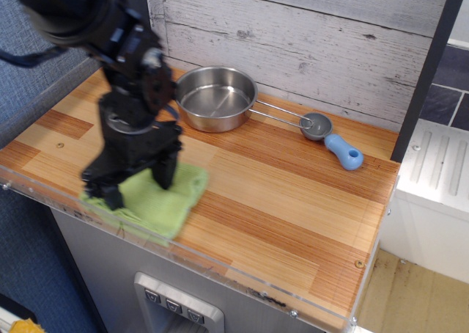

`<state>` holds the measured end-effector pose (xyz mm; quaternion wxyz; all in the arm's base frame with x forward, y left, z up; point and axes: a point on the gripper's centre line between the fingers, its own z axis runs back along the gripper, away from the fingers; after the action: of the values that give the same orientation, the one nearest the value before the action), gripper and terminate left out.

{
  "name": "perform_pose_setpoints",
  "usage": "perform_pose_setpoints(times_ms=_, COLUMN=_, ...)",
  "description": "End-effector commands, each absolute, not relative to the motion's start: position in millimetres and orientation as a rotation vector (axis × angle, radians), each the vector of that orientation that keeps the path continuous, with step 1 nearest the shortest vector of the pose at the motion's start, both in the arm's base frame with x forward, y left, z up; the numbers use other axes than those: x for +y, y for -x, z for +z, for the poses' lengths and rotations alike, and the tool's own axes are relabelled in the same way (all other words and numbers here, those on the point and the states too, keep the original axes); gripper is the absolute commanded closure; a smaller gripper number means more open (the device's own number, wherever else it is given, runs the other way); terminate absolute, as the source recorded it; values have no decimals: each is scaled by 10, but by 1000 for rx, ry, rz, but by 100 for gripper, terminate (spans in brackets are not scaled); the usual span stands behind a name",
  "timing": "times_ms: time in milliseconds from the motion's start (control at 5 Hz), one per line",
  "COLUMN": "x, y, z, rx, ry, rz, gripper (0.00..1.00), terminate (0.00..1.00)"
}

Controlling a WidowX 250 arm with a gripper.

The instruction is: Move the green cloth to the left edge of the table

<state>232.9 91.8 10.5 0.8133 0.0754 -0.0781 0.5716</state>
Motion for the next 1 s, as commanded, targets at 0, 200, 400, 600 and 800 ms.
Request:
perform_pose_setpoints(times_ms=0, x=1346, y=-2246, z=92, rx=-176, ry=-182, rz=1285, gripper=0, terminate=0)
perform_pose_setpoints(times_ms=200, x=1526, y=-2261, z=102, rx=-186, ry=-198, rz=1302, gripper=0, terminate=0)
perform_pose_setpoints(times_ms=400, x=1671, y=-2275, z=151, rx=-199, ry=-212, rz=1325, gripper=0, terminate=0)
perform_pose_setpoints(times_ms=600, x=1803, y=-2300, z=203, rx=-210, ry=-228, rz=1326, gripper=0, terminate=0)
perform_pose_setpoints(times_ms=800, x=1923, y=-2313, z=264, rx=-231, ry=-240, rz=1319, gripper=0, terminate=0)
